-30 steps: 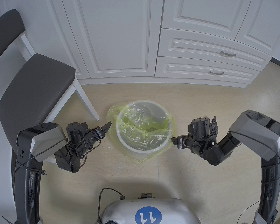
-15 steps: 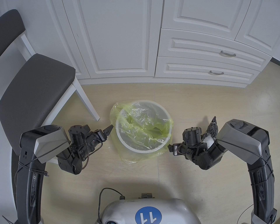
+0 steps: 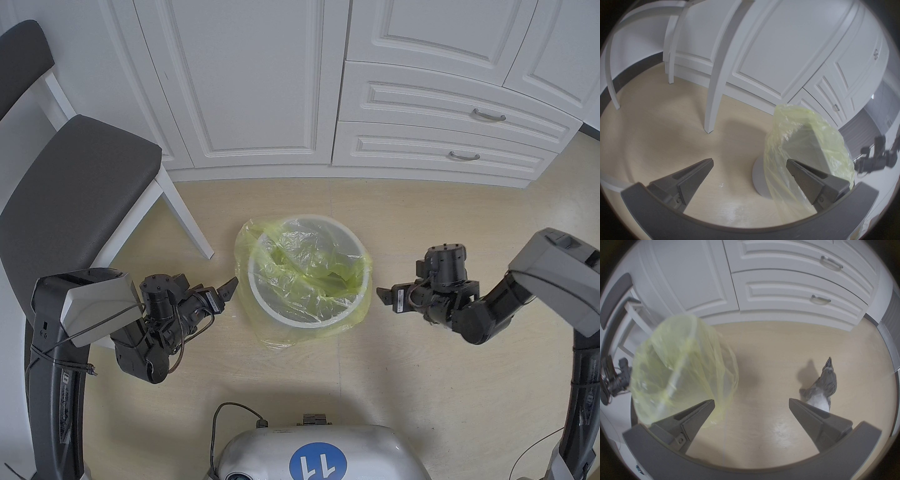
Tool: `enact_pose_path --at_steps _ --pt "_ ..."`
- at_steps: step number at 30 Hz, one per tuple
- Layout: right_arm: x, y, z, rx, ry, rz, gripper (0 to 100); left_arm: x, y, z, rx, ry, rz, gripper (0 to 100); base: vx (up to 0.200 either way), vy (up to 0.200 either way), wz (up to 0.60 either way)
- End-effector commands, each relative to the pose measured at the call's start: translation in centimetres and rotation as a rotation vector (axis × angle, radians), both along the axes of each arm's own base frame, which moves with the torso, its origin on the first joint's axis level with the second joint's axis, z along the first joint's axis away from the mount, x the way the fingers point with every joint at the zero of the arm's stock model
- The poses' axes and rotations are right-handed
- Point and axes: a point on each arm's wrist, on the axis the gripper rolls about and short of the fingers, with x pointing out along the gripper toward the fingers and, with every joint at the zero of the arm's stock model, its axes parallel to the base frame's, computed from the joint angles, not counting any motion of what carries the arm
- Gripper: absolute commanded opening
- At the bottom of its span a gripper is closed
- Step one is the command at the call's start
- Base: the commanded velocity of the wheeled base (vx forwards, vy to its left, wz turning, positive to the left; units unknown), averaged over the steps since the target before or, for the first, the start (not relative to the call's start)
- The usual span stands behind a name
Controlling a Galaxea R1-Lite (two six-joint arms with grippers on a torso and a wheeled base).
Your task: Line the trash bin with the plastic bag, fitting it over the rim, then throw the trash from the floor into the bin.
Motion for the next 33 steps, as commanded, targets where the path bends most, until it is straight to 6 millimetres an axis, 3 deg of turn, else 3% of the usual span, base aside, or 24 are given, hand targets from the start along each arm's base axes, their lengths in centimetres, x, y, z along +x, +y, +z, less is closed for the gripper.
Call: enact_pose_path --at_steps 1,5,8,9,12,14,19,21,23,29,30,33 --pt "-1.3 -3.0 5.7 0.047 -0.078 0.002 100 -1.4 -0.9 0.6 0.066 -0.024 -0.012 100 0.0 0.0 0.0" --pt "-1.1 -4.2 6.4 0.062 -0.089 -0.005 100 -1.5 -0.8 1.7 0.123 -0.069 -0.014 100 0.0 0.0 0.0" --pt "-0.9 -5.8 7.1 0.069 -0.104 -0.03 100 -1.6 -1.0 4.5 0.126 -0.135 -0.028 100 0.0 0.0 0.0" --pt "-0.9 -5.8 7.2 0.069 -0.105 -0.031 100 -1.6 -1.1 4.5 0.126 -0.137 -0.031 100 0.0 0.0 0.0" --pt "-1.3 -7.6 8.7 0.084 -0.138 -0.041 100 -1.9 -2.7 6.9 0.145 -0.17 -0.109 100 0.0 0.0 0.0" --pt "-1.4 -7.7 8.9 0.086 -0.142 -0.04 100 -1.9 -2.8 7.0 0.152 -0.171 -0.112 100 0.0 0.0 0.0" --pt "-2.8 -8.8 11.1 0.104 -0.19 -0.029 100 -0.6 -6.0 8.4 0.242 -0.178 -0.193 100 0.0 0.0 0.0" --pt "-2.9 -8.9 11.1 0.105 -0.19 -0.029 100 -0.6 -6.2 8.5 0.244 -0.176 -0.196 100 0.0 0.0 0.0" --pt "-3.6 -9.1 11.9 0.112 -0.209 -0.019 100 -0.5 -8.3 9.1 0.259 -0.169 -0.238 100 0.0 0.0 0.0" --pt "-4.0 -9.2 12.4 0.116 -0.217 -0.011 100 -0.4 -10.3 9.9 0.297 -0.176 -0.28 100 0.0 0.0 0.0" --pt "-4.1 -9.2 12.4 0.116 -0.217 -0.009 100 -0.4 -11.8 10.5 0.298 -0.181 -0.306 100 0.0 0.0 0.0" --pt "-4.2 -9.2 12.5 0.116 -0.219 -0.011 100 0.0 -13.1 10.8 0.292 -0.212 -0.312 100 0.0 0.0 0.0"
